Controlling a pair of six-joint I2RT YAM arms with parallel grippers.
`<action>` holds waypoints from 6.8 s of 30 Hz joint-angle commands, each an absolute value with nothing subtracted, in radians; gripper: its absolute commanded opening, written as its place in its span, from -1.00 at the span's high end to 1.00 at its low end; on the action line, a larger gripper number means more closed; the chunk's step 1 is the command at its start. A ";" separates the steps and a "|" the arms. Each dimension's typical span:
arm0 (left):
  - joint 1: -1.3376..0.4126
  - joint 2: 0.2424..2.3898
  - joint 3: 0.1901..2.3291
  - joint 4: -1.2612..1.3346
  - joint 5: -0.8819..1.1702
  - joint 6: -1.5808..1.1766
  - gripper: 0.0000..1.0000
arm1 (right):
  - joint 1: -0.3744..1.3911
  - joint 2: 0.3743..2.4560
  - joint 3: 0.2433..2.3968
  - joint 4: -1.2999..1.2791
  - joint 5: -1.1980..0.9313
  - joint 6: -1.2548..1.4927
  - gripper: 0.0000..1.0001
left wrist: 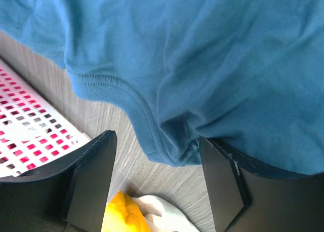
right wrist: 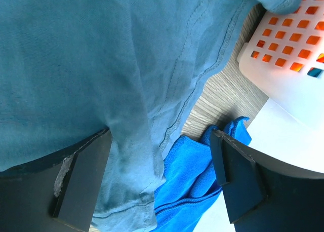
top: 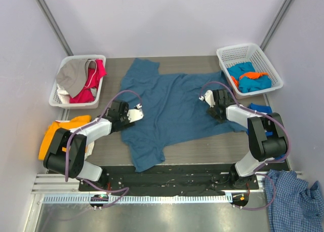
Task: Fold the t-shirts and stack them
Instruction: Flatten out the tshirt
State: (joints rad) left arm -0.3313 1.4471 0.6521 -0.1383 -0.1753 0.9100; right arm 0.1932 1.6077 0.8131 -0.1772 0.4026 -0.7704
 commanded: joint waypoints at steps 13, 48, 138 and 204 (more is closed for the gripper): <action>-0.216 1.355 0.509 -0.209 -0.178 1.031 -0.40 | 0.132 1.588 0.732 -0.250 0.408 -0.807 -0.78; -0.189 1.124 0.865 -0.255 0.153 0.374 -0.85 | 0.127 1.193 1.003 -0.241 0.187 -0.356 -0.85; -0.248 2.166 1.361 -0.069 -0.518 0.798 -0.86 | 0.155 2.244 1.583 0.048 0.221 -0.443 -0.81; -0.469 1.520 1.157 -0.530 -0.276 0.597 -0.88 | 0.192 1.520 1.180 -0.523 0.170 -0.636 -0.81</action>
